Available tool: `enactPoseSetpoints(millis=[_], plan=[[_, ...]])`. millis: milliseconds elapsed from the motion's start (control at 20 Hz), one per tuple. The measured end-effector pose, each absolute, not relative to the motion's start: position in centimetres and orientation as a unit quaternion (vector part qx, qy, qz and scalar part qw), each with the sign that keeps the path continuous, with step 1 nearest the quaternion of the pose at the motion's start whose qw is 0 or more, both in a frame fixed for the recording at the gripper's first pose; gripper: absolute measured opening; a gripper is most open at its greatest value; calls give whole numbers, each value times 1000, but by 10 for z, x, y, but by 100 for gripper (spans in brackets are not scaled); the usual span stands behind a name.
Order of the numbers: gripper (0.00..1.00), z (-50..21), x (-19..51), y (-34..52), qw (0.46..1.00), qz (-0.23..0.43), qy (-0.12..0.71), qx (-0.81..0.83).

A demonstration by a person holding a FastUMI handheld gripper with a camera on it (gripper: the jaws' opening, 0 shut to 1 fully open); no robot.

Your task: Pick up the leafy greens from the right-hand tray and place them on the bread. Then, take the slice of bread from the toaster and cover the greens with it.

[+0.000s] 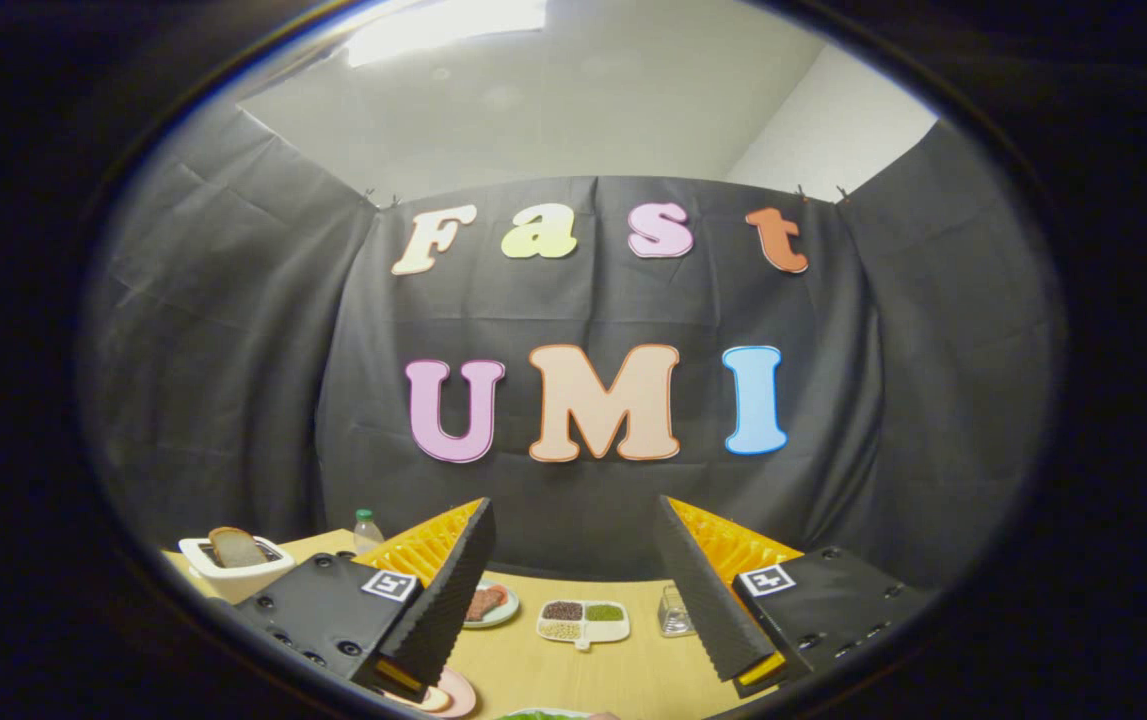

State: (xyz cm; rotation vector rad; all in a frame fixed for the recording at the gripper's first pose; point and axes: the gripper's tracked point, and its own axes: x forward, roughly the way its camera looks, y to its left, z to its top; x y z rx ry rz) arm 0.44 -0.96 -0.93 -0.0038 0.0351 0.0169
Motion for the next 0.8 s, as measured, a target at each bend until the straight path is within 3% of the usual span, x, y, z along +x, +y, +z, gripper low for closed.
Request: enactPoseSetpoints(millis=[300, 800], plan=[[100, -13, 5, -14, 999, 21, 23, -6], [100, -71, -1, -5, 982, 131, 131, -30]])
